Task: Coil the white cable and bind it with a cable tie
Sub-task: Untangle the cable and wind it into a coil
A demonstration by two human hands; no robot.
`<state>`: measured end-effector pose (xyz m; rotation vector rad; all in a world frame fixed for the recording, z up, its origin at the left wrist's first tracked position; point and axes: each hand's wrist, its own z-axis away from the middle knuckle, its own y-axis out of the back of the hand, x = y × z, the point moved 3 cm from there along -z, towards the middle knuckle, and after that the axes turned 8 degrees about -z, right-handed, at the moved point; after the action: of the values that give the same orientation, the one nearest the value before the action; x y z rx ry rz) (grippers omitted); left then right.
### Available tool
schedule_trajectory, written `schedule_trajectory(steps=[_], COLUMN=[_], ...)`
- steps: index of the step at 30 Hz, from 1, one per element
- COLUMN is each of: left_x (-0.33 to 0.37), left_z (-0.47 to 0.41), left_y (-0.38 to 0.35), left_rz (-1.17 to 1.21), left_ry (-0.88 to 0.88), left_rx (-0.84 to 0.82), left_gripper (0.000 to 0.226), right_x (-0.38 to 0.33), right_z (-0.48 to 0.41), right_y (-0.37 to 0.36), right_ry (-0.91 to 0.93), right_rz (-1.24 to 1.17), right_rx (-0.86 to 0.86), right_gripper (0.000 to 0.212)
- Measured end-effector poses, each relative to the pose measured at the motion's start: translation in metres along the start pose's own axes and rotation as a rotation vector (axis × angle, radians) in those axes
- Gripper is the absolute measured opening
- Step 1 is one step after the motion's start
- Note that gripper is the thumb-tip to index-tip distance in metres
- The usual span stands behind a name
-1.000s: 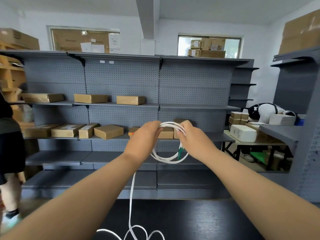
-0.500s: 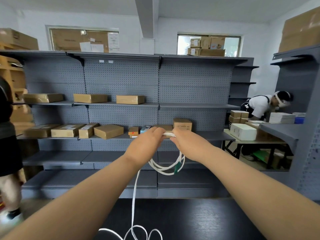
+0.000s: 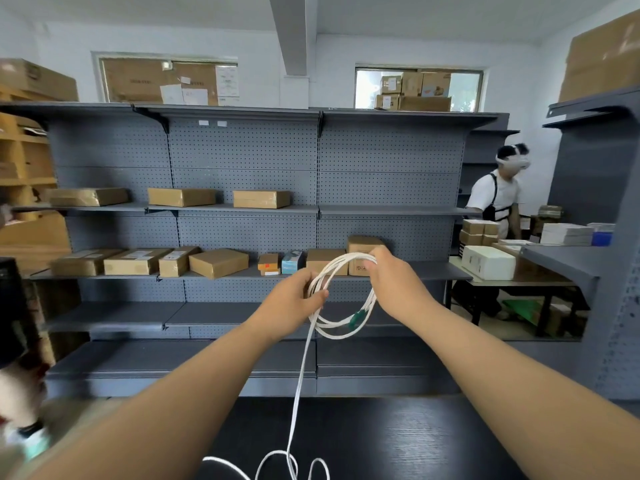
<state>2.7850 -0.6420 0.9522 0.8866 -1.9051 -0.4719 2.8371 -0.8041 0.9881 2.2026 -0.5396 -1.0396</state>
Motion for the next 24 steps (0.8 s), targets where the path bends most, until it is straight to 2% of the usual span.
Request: schedule_trajectory(steps=[6, 12, 15, 19, 22, 24], left_x=[0.002, 0.009, 0.019, 0.028, 0.028, 0.024], left_z=[0.004, 0.0, -0.005, -0.01, -0.012, -0.013], left_y=[-0.003, 0.008, 0.014, 0.014, 0.015, 0.014], left_rz=[0.147, -0.124, -0.33, -0.461, -0.437, -0.332], left_ry=[-0.001, -0.038, -0.154, -0.285, -0.302, -0.237], left_rx=[0.093, 0.212, 0.211, 0.175, 0.135, 0.088], left_gripper=[0.013, 0.019, 0.021, 0.02, 0.016, 0.01], right_x=[0.0, 0.002, 0.0, -0.013, -0.018, -0.016], right_z=[0.002, 0.002, 0.001, 0.003, 0.004, 0.004], right_y=[0.001, -0.002, 0.002, 0.001, -0.002, -0.003], right_ry=[-0.018, -0.027, 0.006, 0.187, 0.27, 0.26], right_rz=[-0.062, -0.019, 0.033, 0.256, 0.38, 0.368], right_rx=[0.024, -0.082, -0.116, -0.145, -0.171, -0.178], right_gripper=[0.025, 0.024, 0.021, 0.016, 0.023, 0.026])
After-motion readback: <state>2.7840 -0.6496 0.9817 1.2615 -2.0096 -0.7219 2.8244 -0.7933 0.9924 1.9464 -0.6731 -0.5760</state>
